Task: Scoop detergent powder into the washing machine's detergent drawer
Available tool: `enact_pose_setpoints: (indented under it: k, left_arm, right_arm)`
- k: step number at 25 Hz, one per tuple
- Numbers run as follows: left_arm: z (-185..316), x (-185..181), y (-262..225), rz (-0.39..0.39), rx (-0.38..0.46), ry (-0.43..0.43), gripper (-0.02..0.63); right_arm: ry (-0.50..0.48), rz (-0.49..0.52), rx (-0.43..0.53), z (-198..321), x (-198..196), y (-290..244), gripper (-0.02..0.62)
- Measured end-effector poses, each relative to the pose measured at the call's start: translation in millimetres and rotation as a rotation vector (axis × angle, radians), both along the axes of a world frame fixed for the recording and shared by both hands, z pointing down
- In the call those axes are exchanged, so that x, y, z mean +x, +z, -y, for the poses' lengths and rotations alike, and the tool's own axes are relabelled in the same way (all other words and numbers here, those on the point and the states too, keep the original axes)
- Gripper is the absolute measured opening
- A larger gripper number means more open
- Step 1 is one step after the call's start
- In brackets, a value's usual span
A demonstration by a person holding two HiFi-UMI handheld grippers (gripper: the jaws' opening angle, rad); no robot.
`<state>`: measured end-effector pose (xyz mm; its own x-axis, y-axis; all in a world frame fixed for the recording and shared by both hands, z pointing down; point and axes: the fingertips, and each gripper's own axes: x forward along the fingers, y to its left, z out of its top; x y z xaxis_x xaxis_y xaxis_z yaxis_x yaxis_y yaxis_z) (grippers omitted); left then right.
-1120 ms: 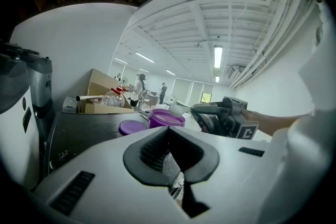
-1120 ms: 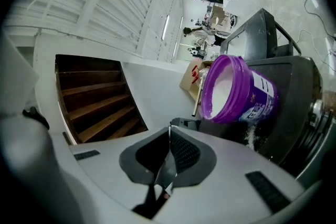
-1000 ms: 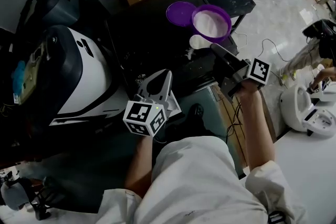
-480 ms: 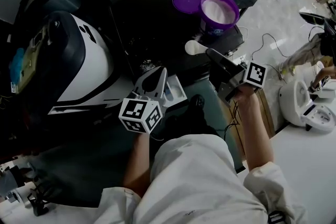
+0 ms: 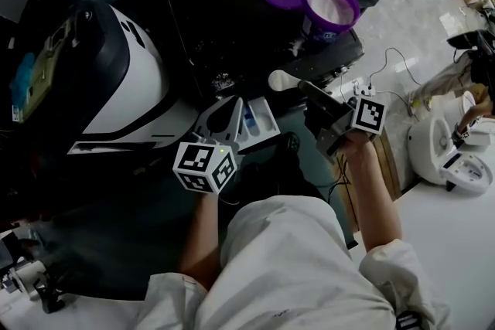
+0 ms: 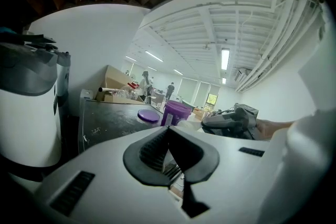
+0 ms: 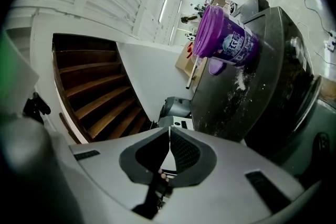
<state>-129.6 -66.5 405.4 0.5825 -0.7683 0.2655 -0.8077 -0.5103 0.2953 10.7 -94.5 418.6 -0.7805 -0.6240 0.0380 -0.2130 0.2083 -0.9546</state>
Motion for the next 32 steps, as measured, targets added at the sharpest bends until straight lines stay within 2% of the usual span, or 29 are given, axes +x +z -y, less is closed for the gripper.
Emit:
enact_pose_setpoints:
  k: [23,32]
  left_arm:
    - [-38,-22,40,-0.007,-0.061,-0.011,0.018]
    - [-48,-26,51,0.001,-0.088,-0.017,0.018]
  right_arm:
    - [-0.095,-0.148,-0.044,-43,-38,80,0.011]
    - [-0.1,-0.226,-0.064,-46,-38,112,0.009]
